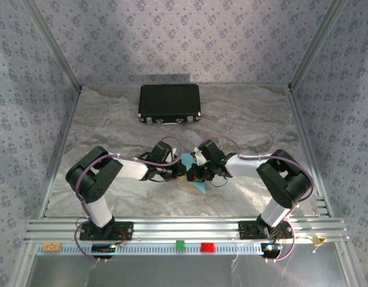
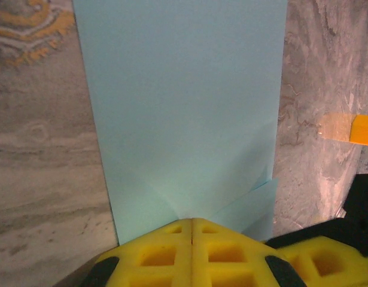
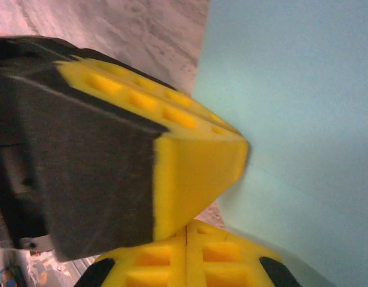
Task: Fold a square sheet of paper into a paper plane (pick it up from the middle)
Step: Third fold the triangle at the center of the table.
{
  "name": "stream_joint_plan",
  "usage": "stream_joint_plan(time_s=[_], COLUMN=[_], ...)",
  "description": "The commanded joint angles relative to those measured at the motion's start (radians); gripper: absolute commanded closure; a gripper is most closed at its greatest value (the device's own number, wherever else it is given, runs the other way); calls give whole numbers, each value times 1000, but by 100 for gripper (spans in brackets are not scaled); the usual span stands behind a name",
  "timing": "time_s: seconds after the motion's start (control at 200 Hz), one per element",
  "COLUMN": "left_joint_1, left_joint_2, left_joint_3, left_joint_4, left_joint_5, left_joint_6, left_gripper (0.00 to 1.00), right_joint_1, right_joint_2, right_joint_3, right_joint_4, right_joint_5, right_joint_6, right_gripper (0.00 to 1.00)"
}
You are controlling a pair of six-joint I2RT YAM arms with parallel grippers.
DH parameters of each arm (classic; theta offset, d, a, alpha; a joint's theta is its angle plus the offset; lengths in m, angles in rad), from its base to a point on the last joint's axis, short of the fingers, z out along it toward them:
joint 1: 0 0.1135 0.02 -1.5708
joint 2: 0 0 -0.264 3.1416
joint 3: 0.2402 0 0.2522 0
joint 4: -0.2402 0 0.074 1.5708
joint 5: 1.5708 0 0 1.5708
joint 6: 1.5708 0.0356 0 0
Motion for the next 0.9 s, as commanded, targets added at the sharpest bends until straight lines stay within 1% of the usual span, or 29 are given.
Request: stream_joint_plan(time_s=[0.0, 0.24, 0.345, 0.51, 0.63, 0.765, 0.895], left_joint_1=[0, 0, 2, 3, 4, 4, 5], left_joint_2=[50, 66, 74, 79, 70, 56, 45], left_joint_3=[-7, 2, 3, -2, -2, -2, -3], left_joint_4=[-53, -57, -58, -47, -52, -59, -60], left_joint_5=[-55, -52, -54, -53, -51, -53, -53], left_joint_6=[27, 29, 31, 25, 26, 26, 23], left_gripper=[100, 100, 100, 100, 100, 100, 100], right_joint_1=[11, -5, -20, -53, -76, -77, -79], right_joint_2=[48, -59, -117, -205, -257, -324, -418], right_joint_3=[-27, -130, -197, -300, -378, -387, -355], right_joint_4=[-10, -10, 19, 0, 47, 29, -73], right_joint_5=[42, 40, -1, -11, -20, -5, 58], right_joint_6=[-10, -9, -10, -10, 23, 30, 4], right_gripper=[94, 92, 89, 88, 88, 88, 88])
